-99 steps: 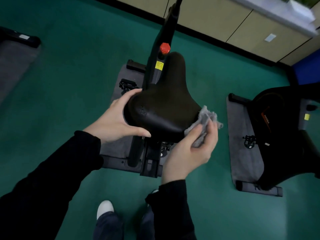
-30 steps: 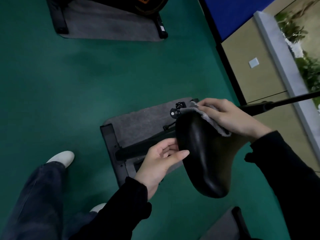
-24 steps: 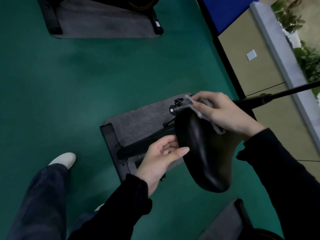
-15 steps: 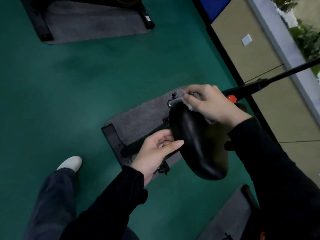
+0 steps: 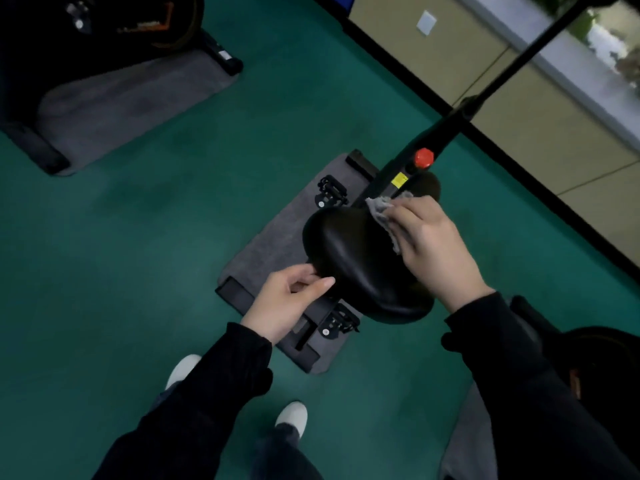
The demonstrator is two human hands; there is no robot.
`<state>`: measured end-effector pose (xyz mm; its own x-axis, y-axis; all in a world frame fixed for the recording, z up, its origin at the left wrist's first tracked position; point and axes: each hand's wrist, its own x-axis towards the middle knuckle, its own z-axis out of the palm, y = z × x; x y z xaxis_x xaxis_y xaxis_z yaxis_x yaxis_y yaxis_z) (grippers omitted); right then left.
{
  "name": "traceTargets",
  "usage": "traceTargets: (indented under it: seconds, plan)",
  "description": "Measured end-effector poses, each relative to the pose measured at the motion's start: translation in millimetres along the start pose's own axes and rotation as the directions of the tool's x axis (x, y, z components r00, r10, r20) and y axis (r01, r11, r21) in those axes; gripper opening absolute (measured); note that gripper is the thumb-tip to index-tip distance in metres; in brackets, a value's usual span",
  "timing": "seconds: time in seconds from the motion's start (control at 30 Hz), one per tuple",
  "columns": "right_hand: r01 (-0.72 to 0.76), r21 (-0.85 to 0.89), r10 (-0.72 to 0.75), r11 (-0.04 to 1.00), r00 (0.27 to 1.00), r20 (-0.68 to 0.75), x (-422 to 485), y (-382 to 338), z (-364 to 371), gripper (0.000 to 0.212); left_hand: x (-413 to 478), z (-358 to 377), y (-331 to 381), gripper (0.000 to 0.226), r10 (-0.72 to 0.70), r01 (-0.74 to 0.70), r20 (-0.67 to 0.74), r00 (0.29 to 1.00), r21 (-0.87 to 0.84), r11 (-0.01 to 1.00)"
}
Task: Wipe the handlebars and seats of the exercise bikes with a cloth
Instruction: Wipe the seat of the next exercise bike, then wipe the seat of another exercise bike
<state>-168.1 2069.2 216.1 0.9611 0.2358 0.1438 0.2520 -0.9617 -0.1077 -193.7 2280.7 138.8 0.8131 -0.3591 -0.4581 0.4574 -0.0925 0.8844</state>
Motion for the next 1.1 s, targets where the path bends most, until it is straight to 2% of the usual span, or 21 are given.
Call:
traceTargets:
  seconds: [0.07, 0.17, 0.33, 0.57, 0.87, 1.1]
  plan:
    - [-0.149, 0.046, 0.151, 0.988, 0.986, -0.063, -19, -4, 0, 0.015, -1, -9, 7, 0.032, 0.001, -0.002, 0.011, 1.0, 0.16, 0.987]
    - [-0.407, 0.168, 0.426, 0.898, 0.899, -0.101, -48, -16, -4, 0.014, -3, -24, 19, 0.036, 0.048, -0.055, 0.026, 0.998, 0.352, 0.934]
    - [-0.602, 0.348, 0.675, 0.719, 0.723, -0.144, -80, -55, -18, 0.015, -4, -52, 42, 0.039, 0.134, -0.182, 0.127, 0.983, 0.549, 0.815]
    - [-0.682, 0.51, 0.841, 0.525, 0.508, -0.187, -104, -124, -42, 0.015, -12, -69, 75, 0.056, 0.143, -0.365, 0.367, 0.919, 0.657, 0.66]
    - [-0.704, 0.613, 0.934, 0.358, 0.285, -0.218, -155, -187, -69, 0.015, -51, -54, 99, 0.061, 0.126, -0.513, 0.53, 0.839, 0.693, 0.506]
    - [-0.674, 0.674, 0.953, 0.301, 0.193, -0.233, -228, -203, -84, 0.016, -100, 3, 93, 0.06, 0.098, -0.616, 0.64, 0.762, 0.669, 0.416]
